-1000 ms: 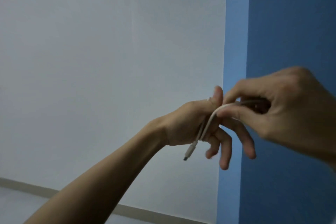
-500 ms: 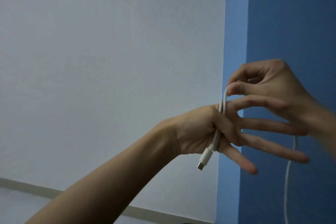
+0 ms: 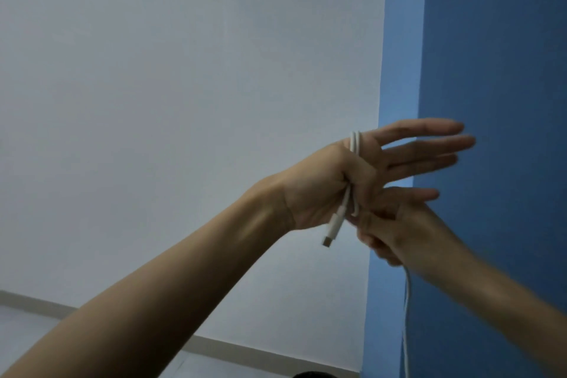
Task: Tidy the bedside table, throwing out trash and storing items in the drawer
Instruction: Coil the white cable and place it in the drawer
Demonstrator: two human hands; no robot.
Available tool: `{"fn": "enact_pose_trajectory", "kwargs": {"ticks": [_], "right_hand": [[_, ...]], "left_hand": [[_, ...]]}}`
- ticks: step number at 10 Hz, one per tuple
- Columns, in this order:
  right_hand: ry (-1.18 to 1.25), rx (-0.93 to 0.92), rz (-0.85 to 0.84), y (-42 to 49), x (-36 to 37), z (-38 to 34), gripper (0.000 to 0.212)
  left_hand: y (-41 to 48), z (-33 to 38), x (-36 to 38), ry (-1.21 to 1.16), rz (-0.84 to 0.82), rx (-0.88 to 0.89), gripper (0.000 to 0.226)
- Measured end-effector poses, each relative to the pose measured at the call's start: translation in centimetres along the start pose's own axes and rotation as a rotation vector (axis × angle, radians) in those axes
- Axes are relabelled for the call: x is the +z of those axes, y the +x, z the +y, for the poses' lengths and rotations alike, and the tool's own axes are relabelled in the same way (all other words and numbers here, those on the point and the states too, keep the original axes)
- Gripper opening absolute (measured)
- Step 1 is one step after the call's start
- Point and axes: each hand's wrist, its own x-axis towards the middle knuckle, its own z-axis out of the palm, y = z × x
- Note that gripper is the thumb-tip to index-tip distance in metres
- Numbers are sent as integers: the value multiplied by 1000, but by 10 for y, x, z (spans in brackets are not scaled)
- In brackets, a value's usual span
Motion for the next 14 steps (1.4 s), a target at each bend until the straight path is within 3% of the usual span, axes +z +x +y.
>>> {"fn": "enact_pose_trajectory", "kwargs": {"ticks": [1, 3, 4, 5, 6, 7, 8, 9, 10, 11, 12, 13, 14], "right_hand": [[357, -201, -129, -20, -9, -6, 21], [263, -222, -217, -32, -2, -3, 15], [22, -356, -83, -45, -18, -11, 18], [-218, -580, 132, -43, -31, -16, 30], [-471, -868, 360, -28, -60, -24, 24], [-683, -1024, 443, -17, -74, -29, 25], [-851, -1248, 509, -1, -83, -31, 19], [-803, -1303, 525, 8, -87, -30, 22], [-509, -1163, 415, 18, -89, -29, 27], [-143, -937, 311, 26, -83, -20, 19], [235, -628, 20, 29, -62, -8, 11], [169, -447, -13, 32, -46, -10, 21], [-46, -183, -57, 24, -21, -14, 43]], "left_hand": [[-4, -1, -6, -24, 74, 6, 94], [-3, -7, -24, 25, 220, -5, 87], [-5, -11, -32, 198, 283, -84, 51], [-7, -15, -27, 271, 228, -169, 44], [-9, -19, -24, 333, 61, -223, 83], [-9, -20, -20, 345, -46, -247, 82], [-11, -20, -12, 197, -138, -286, 37], [-11, -16, -9, 27, -176, -338, 28], [-13, -15, 4, -102, -261, -314, 49], [-11, -14, 10, -162, -251, -234, 45], [-6, -11, 6, -249, -123, -155, 46], [-6, -12, 4, -290, -110, -130, 46], [-6, -14, -1, -237, -30, -69, 51]]}}
